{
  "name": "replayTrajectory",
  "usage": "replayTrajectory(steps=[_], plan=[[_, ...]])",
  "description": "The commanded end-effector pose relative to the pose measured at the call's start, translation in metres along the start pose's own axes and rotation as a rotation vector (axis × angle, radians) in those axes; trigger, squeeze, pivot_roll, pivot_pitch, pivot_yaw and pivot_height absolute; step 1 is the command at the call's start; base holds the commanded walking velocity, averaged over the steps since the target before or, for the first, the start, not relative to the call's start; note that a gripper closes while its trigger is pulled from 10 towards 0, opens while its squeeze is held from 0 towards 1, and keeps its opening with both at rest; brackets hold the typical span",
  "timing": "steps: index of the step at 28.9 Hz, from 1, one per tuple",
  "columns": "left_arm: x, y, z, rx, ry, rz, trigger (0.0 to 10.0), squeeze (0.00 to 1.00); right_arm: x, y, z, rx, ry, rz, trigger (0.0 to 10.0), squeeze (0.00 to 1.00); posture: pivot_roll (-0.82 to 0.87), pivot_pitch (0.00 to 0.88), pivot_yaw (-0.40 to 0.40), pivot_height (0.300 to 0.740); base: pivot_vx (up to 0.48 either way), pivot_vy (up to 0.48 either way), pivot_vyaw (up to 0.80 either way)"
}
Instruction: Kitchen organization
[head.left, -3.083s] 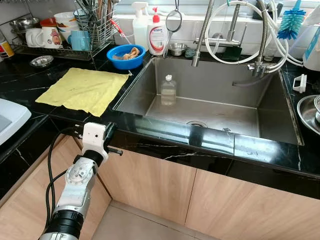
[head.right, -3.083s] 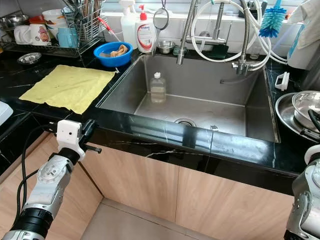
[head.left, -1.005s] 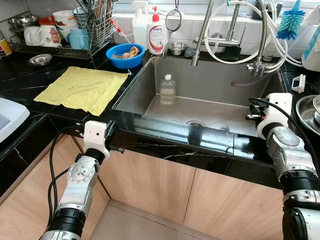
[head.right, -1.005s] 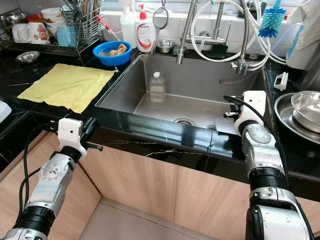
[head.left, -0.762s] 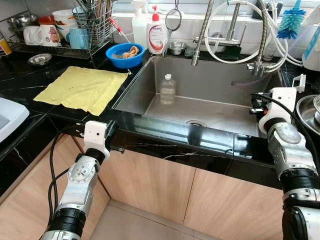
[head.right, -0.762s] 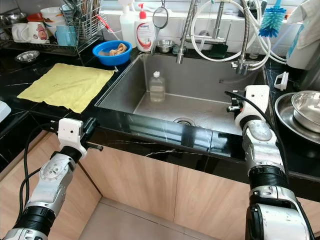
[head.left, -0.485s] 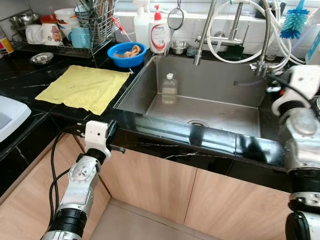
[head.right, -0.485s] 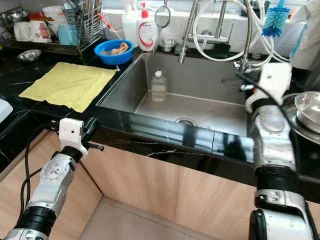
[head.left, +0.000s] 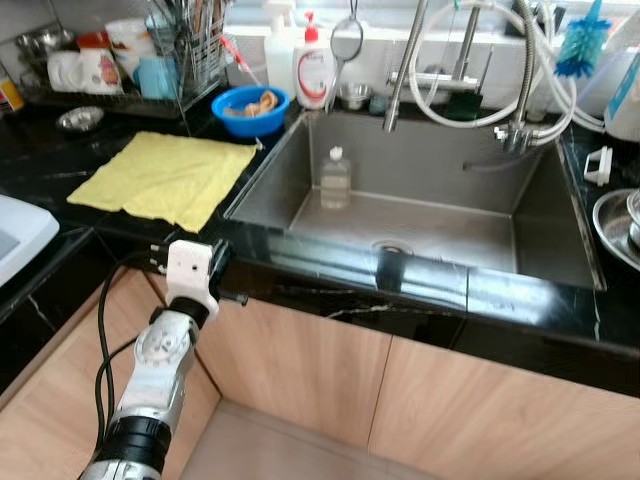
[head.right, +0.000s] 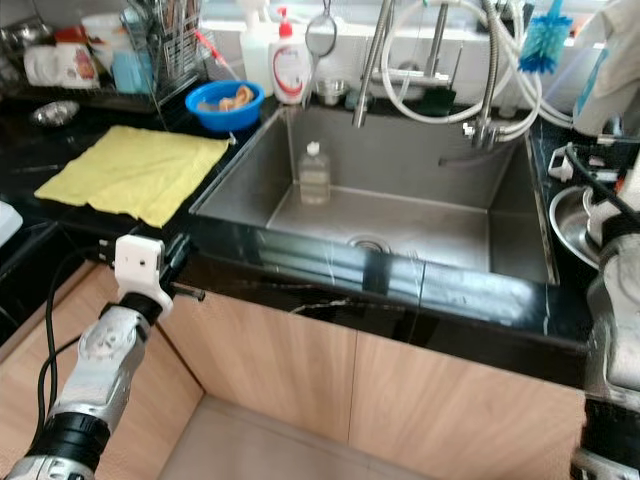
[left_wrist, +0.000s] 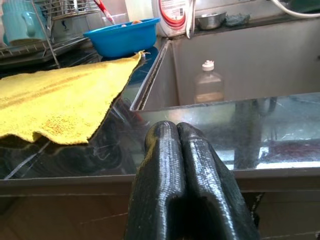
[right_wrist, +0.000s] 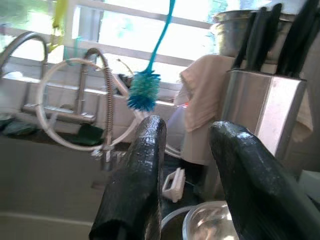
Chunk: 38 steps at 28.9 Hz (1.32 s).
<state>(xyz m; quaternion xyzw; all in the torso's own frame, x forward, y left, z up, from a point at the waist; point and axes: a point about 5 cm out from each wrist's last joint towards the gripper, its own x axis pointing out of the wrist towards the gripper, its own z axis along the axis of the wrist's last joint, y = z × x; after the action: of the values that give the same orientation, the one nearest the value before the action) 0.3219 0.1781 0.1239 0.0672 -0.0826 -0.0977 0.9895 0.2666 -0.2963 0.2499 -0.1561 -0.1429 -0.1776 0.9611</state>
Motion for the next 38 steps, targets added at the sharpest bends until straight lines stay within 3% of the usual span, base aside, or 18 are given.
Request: replayTrajectory(steps=[1,3,5,9,13,18,20,21,22,28,29,30,31,32,38], plan=[[0.001,0.004,0.005,0.021,-0.017,0.009,10.0,0.0,-0.011,0.013,0.002,0.0,-0.025,0.052,10.0,0.0,-0.04,0.0,0.051,0.74,0.0,0.0,0.0],[0.001,0.004,0.005,0.021,-0.019,0.01,10.0,0.0,-0.021,0.019,-0.002,0.008,-0.018,0.061,10.0,0.0,-0.04,0.0,0.051,0.74,0.0,0.0,0.0],[0.001,0.005,0.006,0.023,-0.022,0.014,10.0,0.0,-0.042,0.026,-0.011,0.068,0.022,0.041,10.0,0.0,-0.05,0.0,0.054,0.74,0.0,0.0,0.0],[0.002,0.005,0.007,0.026,-0.025,0.016,10.0,0.0,-0.054,0.027,-0.025,0.079,0.09,-0.001,10.0,0.0,-0.05,0.0,0.06,0.74,0.0,0.0,0.0],[0.004,0.005,0.008,0.029,-0.03,0.018,10.0,0.0,-0.038,0.009,-0.015,0.115,0.06,-0.115,10.0,0.0,-0.06,0.0,0.058,0.74,0.0,0.0,0.0],[0.005,0.003,0.008,0.027,-0.03,0.017,10.0,0.0,-0.029,-0.011,-0.018,0.035,0.135,-0.204,10.0,0.0,-0.06,0.0,0.059,0.74,0.0,0.0,0.0],[0.005,0.003,0.008,0.027,-0.029,0.017,10.0,0.0,-0.027,-0.015,-0.019,0.024,0.149,-0.219,10.0,0.04,-0.06,0.0,0.059,0.74,0.0,0.0,0.0],[0.004,0.004,0.008,0.027,-0.027,0.016,10.0,0.0,-0.023,-0.023,-0.021,-0.023,0.2,-0.23,10.0,0.67,-0.06,0.0,0.059,0.74,0.0,0.0,0.0],[0.004,0.004,0.008,0.028,-0.026,0.016,10.0,0.0,-0.021,-0.025,-0.02,-0.031,0.209,-0.224,10.0,1.0,-0.06,0.0,0.059,0.74,0.0,0.0,0.0],[0.005,0.004,0.007,0.024,-0.023,0.012,10.0,0.0,-0.002,-0.042,-0.015,-0.181,0.262,-0.181,10.0,1.0,-0.06,0.0,0.062,0.74,0.0,0.0,0.0],[0.005,0.003,0.007,0.023,-0.022,0.007,10.0,0.0,0.002,-0.043,-0.015,-0.195,0.264,-0.162,10.0,0.91,-0.06,0.0,0.062,0.74,0.0,0.0,0.0],[0.005,0.002,0.007,0.023,-0.022,0.004,10.0,0.0,0.004,-0.042,-0.015,-0.2,0.272,-0.143,10.0,0.91,-0.06,0.0,0.063,0.74,0.0,0.0,0.0],[0.005,0.002,0.007,0.022,-0.021,0.002,10.0,0.0,0.007,-0.041,-0.016,-0.205,0.28,-0.111,10.0,0.86,-0.06,0.0,0.064,0.74,0.0,0.0,0.0],[0.005,0.002,0.007,0.021,-0.021,0.0,10.0,0.0,0.011,-0.038,-0.016,-0.207,0.287,-0.065,10.0,0.0,-0.05,0.0,0.063,0.74,0.0,0.0,0.0],[0.005,0.003,0.007,0.022,-0.019,-0.004,10.0,0.0,0.026,-0.029,-0.023,-0.133,0.341,0.035,10.0,0.0,-0.05,0.0,0.066,0.74,0.0,0.0,0.0]])
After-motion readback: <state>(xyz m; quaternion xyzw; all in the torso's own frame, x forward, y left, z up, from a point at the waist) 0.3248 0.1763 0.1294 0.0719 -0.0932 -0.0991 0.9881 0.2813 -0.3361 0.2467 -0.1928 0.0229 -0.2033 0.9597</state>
